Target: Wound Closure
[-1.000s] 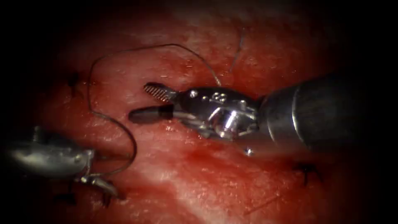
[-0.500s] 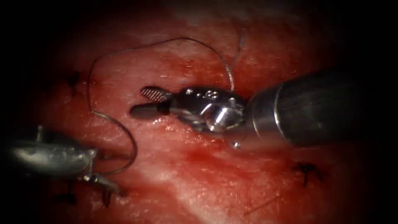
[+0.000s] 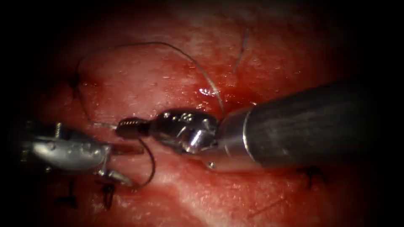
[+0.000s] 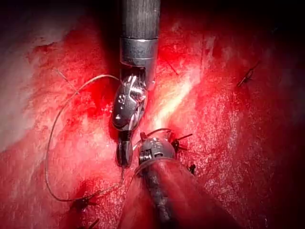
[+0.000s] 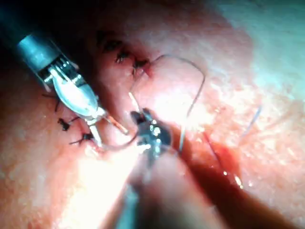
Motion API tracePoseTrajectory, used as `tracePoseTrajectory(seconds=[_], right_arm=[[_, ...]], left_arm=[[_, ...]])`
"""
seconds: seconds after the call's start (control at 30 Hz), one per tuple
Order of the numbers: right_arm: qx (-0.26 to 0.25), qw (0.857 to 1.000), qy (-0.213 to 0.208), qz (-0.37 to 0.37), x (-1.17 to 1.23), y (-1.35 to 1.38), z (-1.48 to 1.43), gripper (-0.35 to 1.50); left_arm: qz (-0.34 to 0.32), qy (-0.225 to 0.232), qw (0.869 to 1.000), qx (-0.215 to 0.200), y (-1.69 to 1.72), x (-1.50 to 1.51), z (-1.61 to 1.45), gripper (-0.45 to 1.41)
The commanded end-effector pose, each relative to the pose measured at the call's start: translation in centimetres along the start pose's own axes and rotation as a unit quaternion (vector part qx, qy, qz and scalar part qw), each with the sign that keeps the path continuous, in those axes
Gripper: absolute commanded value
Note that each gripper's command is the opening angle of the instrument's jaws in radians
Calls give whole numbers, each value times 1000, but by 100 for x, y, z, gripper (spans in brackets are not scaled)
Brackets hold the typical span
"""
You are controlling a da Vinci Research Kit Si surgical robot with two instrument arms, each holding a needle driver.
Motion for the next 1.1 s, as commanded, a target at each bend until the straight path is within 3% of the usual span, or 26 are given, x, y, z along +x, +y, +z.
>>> tracePoseTrajectory(seconds=[0.03,0.23,0.37,0.57,0.63,0.87,1.1], right_arm=[[-2,1000,-1,-14,-13,0,12,-35],[-9,999,-14,-35,-28,19,17,-35],[-11,999,-24,-40,-41,23,18,-35],[-14,999,-18,-36,-30,11,6,-35],[-15,999,-7,-35,-20,5,1,-35],[-19,999,4,-43,0,-6,-12,-35],[-20,999,4,-44,-1,-7,-11,-35]], left_arm=[[0,0,1000,-2,6,-3,6,31],[-2,0,1000,-3,12,1,3,31],[-26,-1,1000,-7,15,9,-14,46],[-138,44,987,68,-10,-12,-81,43],[-182,83,975,98,-31,-38,-92,32],[-270,123,948,114,-60,-90,-74,37],[-340,173,922,67,-62,-106,-37,39]])
